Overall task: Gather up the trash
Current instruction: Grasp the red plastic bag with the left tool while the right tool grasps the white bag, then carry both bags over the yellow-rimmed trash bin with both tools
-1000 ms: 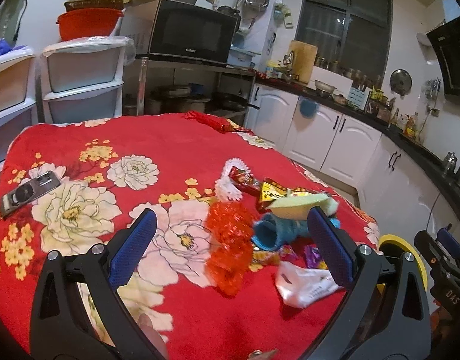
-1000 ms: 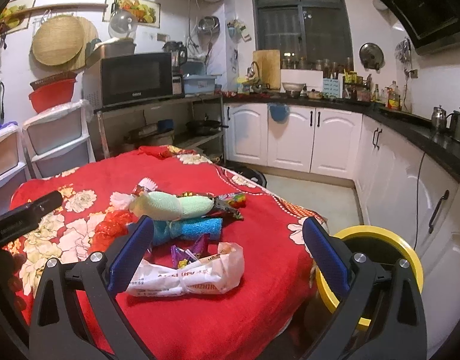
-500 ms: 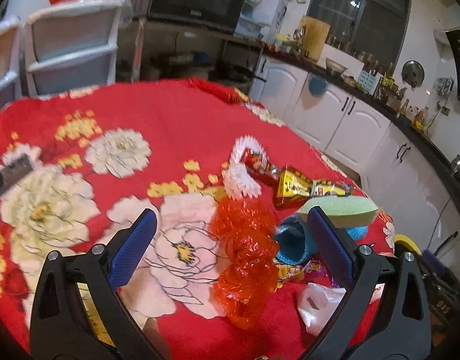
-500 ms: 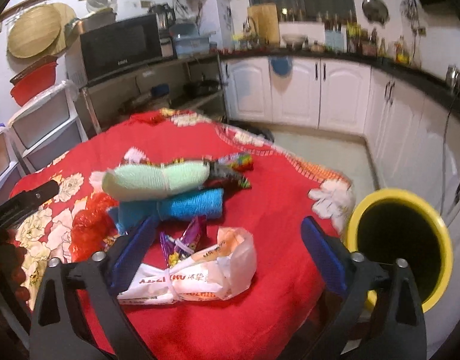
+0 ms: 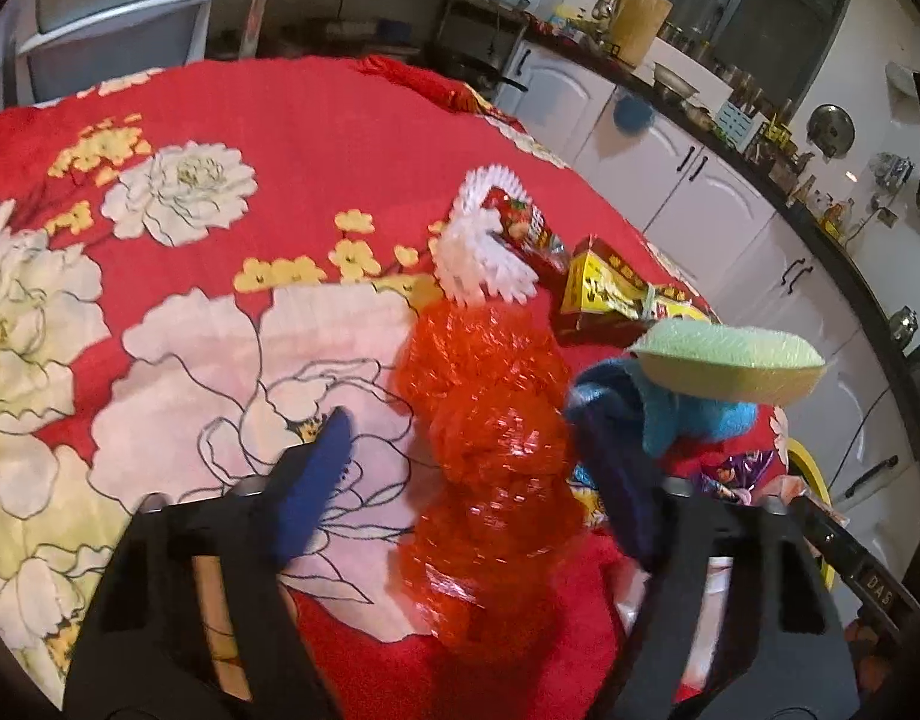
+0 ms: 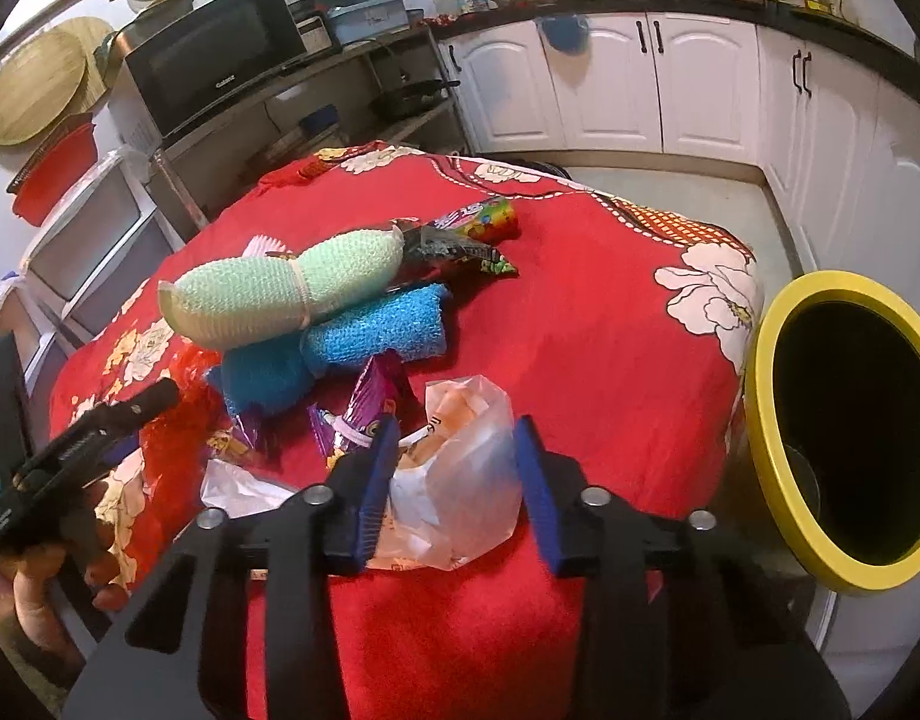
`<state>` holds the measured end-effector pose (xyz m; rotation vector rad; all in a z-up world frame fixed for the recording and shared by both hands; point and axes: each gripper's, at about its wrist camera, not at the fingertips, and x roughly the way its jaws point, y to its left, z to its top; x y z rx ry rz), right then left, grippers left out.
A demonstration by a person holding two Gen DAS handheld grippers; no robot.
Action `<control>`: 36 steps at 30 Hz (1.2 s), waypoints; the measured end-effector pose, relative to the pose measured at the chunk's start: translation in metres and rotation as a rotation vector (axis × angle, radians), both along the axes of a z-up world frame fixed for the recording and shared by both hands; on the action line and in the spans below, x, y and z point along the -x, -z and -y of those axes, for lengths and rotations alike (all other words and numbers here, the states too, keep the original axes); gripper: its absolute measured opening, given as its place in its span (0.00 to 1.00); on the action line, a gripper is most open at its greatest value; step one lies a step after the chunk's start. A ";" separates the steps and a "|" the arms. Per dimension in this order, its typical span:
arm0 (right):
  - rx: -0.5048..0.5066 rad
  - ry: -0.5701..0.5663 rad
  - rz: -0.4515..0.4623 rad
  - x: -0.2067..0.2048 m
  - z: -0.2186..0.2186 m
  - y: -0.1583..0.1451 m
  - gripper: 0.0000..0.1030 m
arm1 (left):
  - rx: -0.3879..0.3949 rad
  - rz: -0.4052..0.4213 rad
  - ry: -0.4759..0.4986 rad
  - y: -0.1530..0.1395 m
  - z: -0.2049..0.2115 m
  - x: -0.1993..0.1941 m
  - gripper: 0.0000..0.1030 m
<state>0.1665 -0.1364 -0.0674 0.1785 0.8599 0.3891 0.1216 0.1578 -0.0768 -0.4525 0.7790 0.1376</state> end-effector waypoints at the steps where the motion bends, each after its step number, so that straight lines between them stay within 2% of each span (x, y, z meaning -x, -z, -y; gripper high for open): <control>1: 0.000 -0.002 0.002 0.001 0.000 -0.001 0.30 | 0.005 -0.003 0.006 0.001 0.000 0.000 0.56; 6: -0.006 -0.018 0.016 0.008 0.002 -0.006 0.25 | 0.027 -0.001 0.059 0.002 0.005 0.002 0.30; 10: 0.000 -0.032 0.045 0.015 0.003 -0.013 0.24 | 0.008 0.002 0.080 -0.002 0.007 0.006 0.24; 19: -0.014 -0.051 0.092 0.022 0.006 -0.031 0.21 | -0.059 0.030 0.048 -0.022 0.002 0.034 0.21; 27: -0.029 -0.042 0.140 0.026 0.020 -0.052 0.20 | -0.085 0.084 0.101 -0.049 0.020 0.055 0.21; 36: -0.040 0.015 0.189 0.028 0.053 -0.072 0.20 | -0.104 0.165 0.180 -0.080 0.060 0.051 0.21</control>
